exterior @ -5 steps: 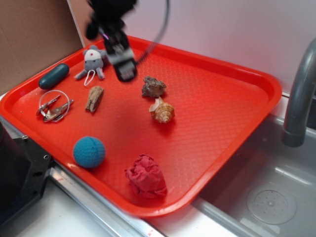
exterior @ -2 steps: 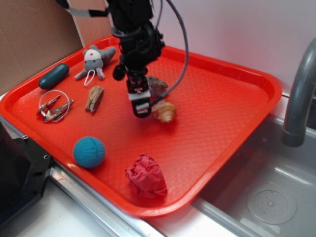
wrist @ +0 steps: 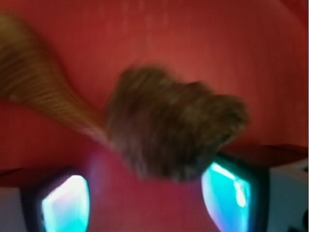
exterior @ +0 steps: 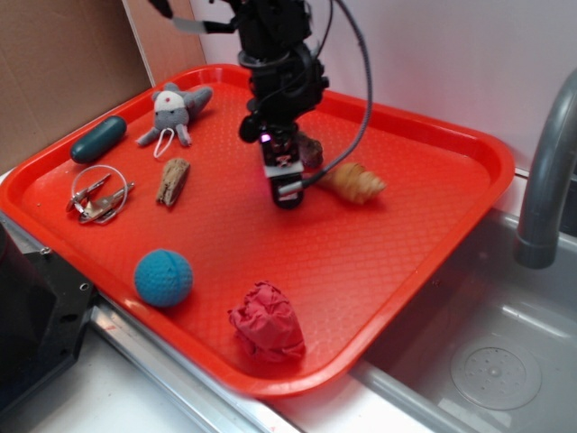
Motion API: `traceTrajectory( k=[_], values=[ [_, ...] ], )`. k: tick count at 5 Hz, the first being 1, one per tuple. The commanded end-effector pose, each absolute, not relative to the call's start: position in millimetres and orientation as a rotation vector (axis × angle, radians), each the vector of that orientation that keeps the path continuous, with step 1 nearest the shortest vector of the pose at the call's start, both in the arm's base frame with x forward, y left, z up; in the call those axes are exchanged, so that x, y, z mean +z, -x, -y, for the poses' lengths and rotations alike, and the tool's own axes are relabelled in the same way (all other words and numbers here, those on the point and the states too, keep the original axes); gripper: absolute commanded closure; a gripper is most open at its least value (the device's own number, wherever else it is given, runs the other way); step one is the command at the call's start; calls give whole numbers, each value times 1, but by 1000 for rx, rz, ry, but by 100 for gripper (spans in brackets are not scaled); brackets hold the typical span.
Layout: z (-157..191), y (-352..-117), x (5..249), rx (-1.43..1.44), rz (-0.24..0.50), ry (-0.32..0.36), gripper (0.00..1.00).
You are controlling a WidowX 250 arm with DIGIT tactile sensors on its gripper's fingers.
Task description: Grab the rock.
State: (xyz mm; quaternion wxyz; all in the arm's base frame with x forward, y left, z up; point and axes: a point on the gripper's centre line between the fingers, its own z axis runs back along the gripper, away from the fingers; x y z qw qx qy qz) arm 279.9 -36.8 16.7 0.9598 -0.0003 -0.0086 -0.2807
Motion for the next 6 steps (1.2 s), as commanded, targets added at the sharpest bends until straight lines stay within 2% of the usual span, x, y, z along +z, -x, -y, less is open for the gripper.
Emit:
traceTrajectory(
  k=[1, 2, 3, 4, 5, 6],
  values=[
    [32, -304, 25, -518, 87, 19, 0],
    [34, -307, 21, -494, 88, 17, 11],
    [34, -304, 17, -472, 85, 28, 100],
    [21, -285, 50, -340, 138, -39, 100],
    [-2, -230, 97, -89, 251, -84, 100],
    [-5, -188, 149, 163, 195, -78, 100]
  ],
)
